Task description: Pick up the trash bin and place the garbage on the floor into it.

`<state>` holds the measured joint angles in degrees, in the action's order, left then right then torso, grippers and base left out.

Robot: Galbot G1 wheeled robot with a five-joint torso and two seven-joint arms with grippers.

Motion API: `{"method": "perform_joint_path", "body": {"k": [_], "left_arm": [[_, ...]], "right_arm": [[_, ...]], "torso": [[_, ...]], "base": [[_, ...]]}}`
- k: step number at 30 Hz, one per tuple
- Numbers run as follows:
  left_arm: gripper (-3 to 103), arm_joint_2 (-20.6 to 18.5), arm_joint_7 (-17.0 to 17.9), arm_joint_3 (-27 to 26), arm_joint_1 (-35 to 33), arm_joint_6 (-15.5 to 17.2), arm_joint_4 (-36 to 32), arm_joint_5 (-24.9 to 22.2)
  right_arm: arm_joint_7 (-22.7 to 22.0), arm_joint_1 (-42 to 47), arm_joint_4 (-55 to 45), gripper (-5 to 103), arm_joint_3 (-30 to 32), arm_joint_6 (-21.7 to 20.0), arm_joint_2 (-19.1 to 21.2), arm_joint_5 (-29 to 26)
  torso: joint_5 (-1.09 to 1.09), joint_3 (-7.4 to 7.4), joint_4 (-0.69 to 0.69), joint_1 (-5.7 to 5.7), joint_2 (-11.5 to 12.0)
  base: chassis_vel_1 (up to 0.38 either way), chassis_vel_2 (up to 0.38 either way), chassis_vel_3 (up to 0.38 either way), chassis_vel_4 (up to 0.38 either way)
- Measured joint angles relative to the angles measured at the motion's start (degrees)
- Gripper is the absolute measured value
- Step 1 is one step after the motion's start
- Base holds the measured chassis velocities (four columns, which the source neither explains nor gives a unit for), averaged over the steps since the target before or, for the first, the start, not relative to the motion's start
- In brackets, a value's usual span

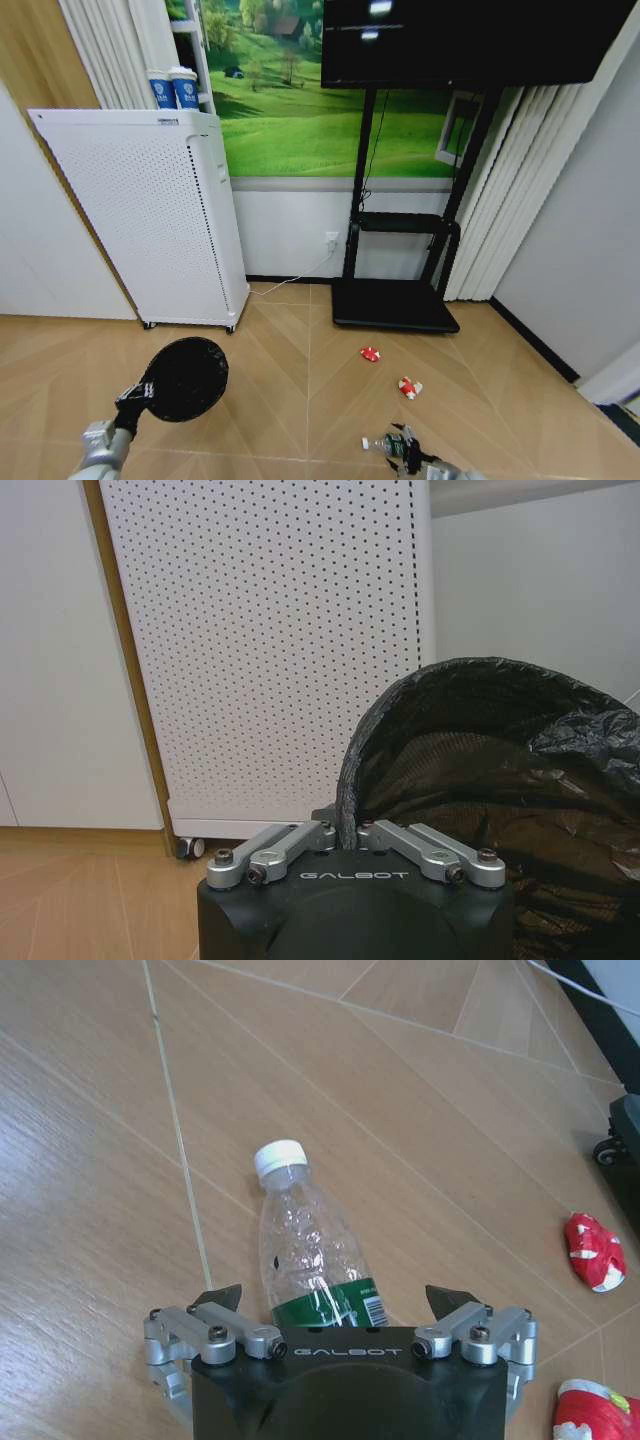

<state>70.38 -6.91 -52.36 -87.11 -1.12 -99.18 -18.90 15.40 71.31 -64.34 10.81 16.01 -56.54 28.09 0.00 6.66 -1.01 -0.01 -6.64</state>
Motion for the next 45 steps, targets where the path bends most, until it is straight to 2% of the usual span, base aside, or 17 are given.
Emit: {"method": "perform_joint_path", "body": {"k": [4, 9, 10, 12, 16, 21, 27, 28, 29, 30, 32, 33, 38, 39, 41, 42, 45], "left_arm": [[3, 0.05, -0.11, -0.32, -0.53, -0.11, -0.54, -0.09], [3, 0.86, -0.45, -0.59, -1.32, -0.55, -1.19, -0.09], [3, 0.86, -0.45, -0.59, -1.32, -0.55, -1.19, -0.09], [3, 0.99, -0.43, -0.73, -1.46, -0.85, -1.20, -0.06], [3, 1.02, -0.41, -0.73, -1.29, -1.18, -1.13, 0.00], [3, 1.30, -0.27, -0.15, -1.34, -1.39, -1.12, 0.15], [3, 0.52, -0.19, 1.01, -0.97, -1.34, -0.55, -0.38], [3, -0.80, -0.03, 2.38, -0.08, -1.08, 0.34, -1.61], [3, -1.86, 0.00, 3.59, 0.79, -0.85, 1.05, -2.83], [3, -1.86, 0.00, 3.59, 0.79, -0.85, 1.05, -2.83], [3, -4.89, 0.72, 8.07, 3.82, 0.61, 2.76, -8.18], [3, -4.89, 0.72, 8.07, 3.82, 0.61, 2.76, -8.18], [3, -11.07, 2.98, 20.58, 12.48, 2.72, 6.84, -21.72], [3, -11.07, 2.98, 20.58, 12.48, 2.72, 6.84, -21.72], [3, -13.03, 3.95, 25.24, 17.39, 2.95, 9.83, -24.33], [3, -13.03, 3.95, 25.24, 17.39, 2.95, 9.83, -24.33], [3, -14.11, 4.86, 33.55, 26.45, 3.27, 15.74, -27.01]], "right_arm": [[0.62, -2.85, 3.31, 102, -0.38, 0.23, -1.00, 2.56], [6.46, -4.43, 3.63, 84, 0.05, 0.78, -0.64, 4.99], [6.46, -4.43, 3.63, 84, 0.05, 0.78, -0.64, 4.99], [8.49, -4.31, 3.38, 72, 0.63, 1.74, -0.15, 5.79], [9.05, -4.12, 4.02, 62, 1.78, 3.92, -0.29, 6.58], [9.64, -3.11, 3.91, 39, 3.08, 5.38, -0.82, 7.02], [9.23, -2.08, 3.22, 30, 4.58, 6.41, -1.42, 5.70], [8.77, -1.45, 1.65, 23, 6.02, 6.72, -1.87, 2.43], [8.31, -1.00, -0.19, 23, 7.09, 6.65, -2.05, -0.44], [8.31, -1.00, -0.19, 23, 7.09, 6.65, -2.05, -0.44], [7.04, 0.23, -6.84, 19, 9.43, 5.42, -2.00, -8.60], [7.04, 0.23, -6.84, 19, 9.43, 5.42, -2.00, -8.60], [5.25, 0.48, -19.11, 19, 10.32, 0.95, -0.57, -22.37], [5.25, 0.48, -19.11, 19, 10.32, 0.95, -0.57, -22.37], [4.74, -0.18, -24.92, 19, 9.60, -1.22, -0.25, -27.51], [4.74, -0.18, -24.92, 19, 9.60, -1.22, -0.25, -27.51], [3.55, 1.15, -32.55, 19, 9.87, -2.98, -0.11, -31.29]], "torso": [[-0.01, 0.00, 0.00, 0.00, 0.00], [-0.02, -0.01, 0.02, 0.00, -0.02], [-0.02, -0.01, 0.02, 0.00, -0.02], [0.01, -0.01, 0.03, 0.00, -0.01], [0.00, 0.00, -0.01, 0.00, -0.01], [-0.02, 0.00, -0.01, 0.00, -0.01], [0.01, 0.00, 0.02, 0.00, 0.00], [0.07, 0.02, 0.00, 0.01, 0.01], [0.05, 0.01, 0.01, 0.01, 0.01], [0.05, 0.01, 0.01, 0.01, 0.01], [0.00, 0.01, 0.02, 0.00, 0.01], [0.00, 0.01, 0.02, 0.00, 0.01], [-0.04, 0.02, -0.06, 0.01, 0.01], [-0.04, 0.02, -0.06, 0.01, 0.01], [0.03, 0.01, 0.07, 0.01, 0.01], [0.03, 0.01, 0.07, 0.01, 0.01], [0.01, 0.01, -0.01, 0.01, 0.01]], "base": [[0.000, 0.000, 0.000, 0.000], [0.000, 0.000, 0.000, 0.000], [0.000, 0.000, 0.000, 0.000], [0.000, 0.000, 0.000, 0.000], [0.000, 0.000, 0.000, 0.000], [0.000, 0.000, 0.000, 0.000], [0.000, 0.000, 0.000, 0.000], [0.000, 0.000, 0.000, 0.000], [0.000, 0.000, 0.000, 0.000], [0.000, 0.000, 0.000, 0.000], [0.000, 0.000, 0.000, 0.000], [0.000, 0.000, 0.000, 0.000], [0.000, 0.000, 0.000, 0.000], [0.000, 0.000, 0.000, 0.000], [0.000, 0.000, 0.000, 0.000], [0.000, 0.000, 0.000, 0.000], [0.000, 0.000, 0.000, 0.000]]}}
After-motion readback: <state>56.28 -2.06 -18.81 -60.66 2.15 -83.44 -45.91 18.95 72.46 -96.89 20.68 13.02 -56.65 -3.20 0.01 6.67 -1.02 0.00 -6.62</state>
